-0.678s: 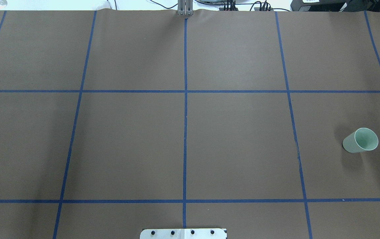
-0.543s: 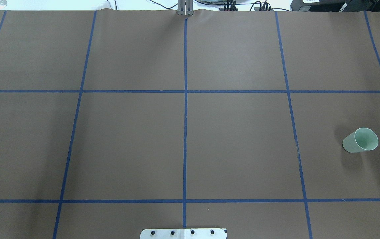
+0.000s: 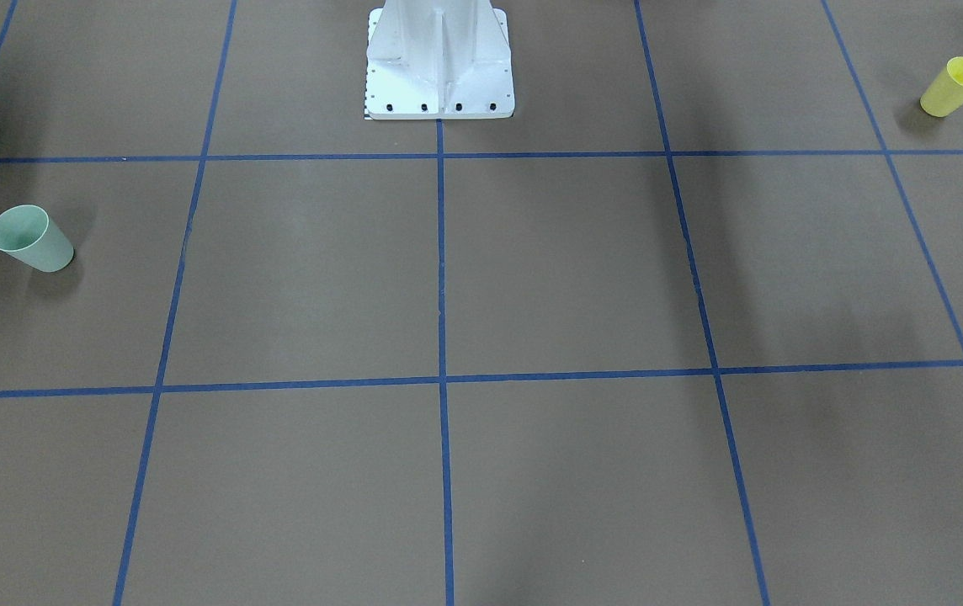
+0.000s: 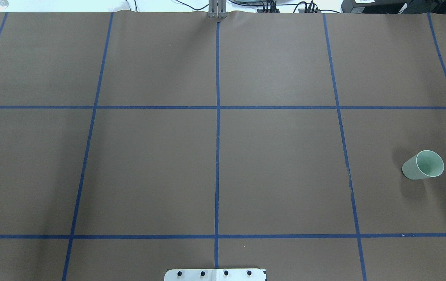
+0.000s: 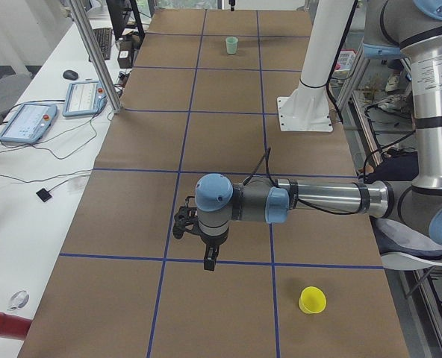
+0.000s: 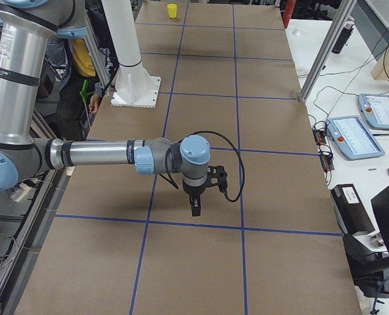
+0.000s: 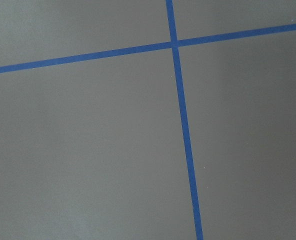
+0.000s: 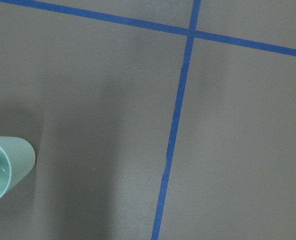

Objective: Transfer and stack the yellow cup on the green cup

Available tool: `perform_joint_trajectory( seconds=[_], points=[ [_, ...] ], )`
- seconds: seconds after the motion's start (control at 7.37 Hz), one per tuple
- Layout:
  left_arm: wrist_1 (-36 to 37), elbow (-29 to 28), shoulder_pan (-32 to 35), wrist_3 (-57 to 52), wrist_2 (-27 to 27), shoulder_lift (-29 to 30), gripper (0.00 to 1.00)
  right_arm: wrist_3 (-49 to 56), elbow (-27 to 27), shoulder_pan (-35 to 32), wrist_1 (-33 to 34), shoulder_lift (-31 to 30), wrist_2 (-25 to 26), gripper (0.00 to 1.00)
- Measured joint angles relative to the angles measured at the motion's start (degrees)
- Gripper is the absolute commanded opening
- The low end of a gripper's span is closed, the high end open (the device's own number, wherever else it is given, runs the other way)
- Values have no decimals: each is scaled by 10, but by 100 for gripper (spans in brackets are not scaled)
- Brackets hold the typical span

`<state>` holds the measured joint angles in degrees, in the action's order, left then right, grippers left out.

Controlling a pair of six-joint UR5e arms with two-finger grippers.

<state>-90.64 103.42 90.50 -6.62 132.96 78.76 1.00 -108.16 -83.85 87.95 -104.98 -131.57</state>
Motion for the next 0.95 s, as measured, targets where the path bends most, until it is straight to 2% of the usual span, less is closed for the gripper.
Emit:
perform_joint_trajectory(
  seconds=[0.95],
  points=[
    [-99, -11, 0, 24, 2, 65, 100, 0, -1, 0, 0, 1, 0, 100]
  ],
)
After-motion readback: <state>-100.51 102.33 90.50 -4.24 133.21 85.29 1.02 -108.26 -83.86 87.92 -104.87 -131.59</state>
